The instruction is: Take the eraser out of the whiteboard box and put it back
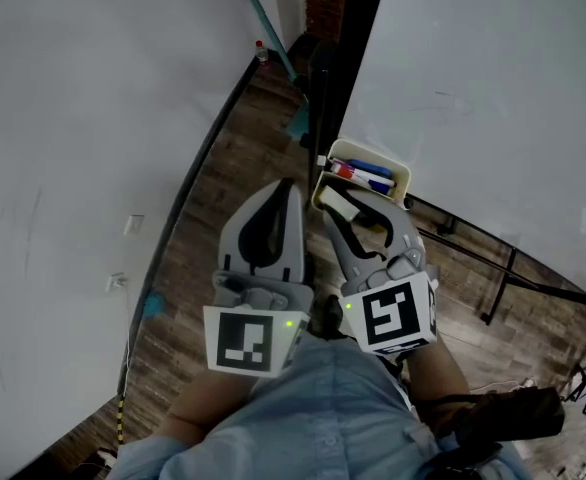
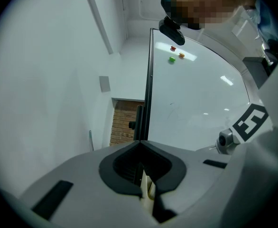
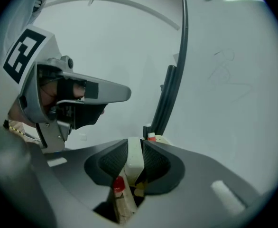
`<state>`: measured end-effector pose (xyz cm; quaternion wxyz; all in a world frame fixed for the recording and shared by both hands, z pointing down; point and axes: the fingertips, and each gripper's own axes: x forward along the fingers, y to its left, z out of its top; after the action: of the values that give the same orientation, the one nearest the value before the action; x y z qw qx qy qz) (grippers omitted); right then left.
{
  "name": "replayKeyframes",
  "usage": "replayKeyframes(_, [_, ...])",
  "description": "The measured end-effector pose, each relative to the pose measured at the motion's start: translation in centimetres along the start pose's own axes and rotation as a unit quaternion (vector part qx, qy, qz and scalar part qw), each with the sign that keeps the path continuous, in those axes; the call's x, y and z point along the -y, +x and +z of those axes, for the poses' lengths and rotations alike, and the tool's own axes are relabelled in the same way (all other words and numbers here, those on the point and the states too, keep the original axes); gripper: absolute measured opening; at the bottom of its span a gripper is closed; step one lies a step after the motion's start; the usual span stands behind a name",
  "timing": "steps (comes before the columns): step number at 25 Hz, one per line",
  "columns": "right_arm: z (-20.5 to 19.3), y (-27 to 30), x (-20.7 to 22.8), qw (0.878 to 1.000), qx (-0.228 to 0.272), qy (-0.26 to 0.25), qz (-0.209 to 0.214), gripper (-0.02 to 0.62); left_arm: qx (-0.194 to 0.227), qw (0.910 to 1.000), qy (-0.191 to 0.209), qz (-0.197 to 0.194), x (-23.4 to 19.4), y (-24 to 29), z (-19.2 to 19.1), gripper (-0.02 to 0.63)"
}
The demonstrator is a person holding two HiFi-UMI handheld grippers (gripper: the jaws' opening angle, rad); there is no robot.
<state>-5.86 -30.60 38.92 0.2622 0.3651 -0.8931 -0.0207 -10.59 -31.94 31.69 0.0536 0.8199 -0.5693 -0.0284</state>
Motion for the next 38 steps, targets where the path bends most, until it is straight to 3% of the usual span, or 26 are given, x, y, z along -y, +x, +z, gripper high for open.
replayKeyframes(15, [5.8,-8.1,1.1,0.99,0.132,0.044,-0.016,0.097,0.043,0.9985,0.03,0.015,3.8,-5.1,3.5,0.006])
replayKeyframes(23, [8.3,-13.4,0.7,0.981,0.188,0.034,-0.036,0.097,0.073,0.9959,0.05,0.019,6.4,-8.3,5.7,0.006])
replayKeyframes(29, [8.7,-16.3,0.6,0.977,0.206,0.027,-0.052,0.097,0.086,0.9946,0.055,0.017,8.0,-10.1,6.6,0.005])
replayKeyframes(33, [8.6,-17.4,0.2,0.975,0.212,0.024,-0.054,0.098,0.092,0.9924,0.08,0.01,9.3,-10.9,7.0,0.005])
replayKeyframes(38, [8.6,-18.2,0.3,0.974,0.216,0.02,-0.06,0.097,0.1,0.9923,0.072,-0.001,10.1,-11.3,7.2,0.005])
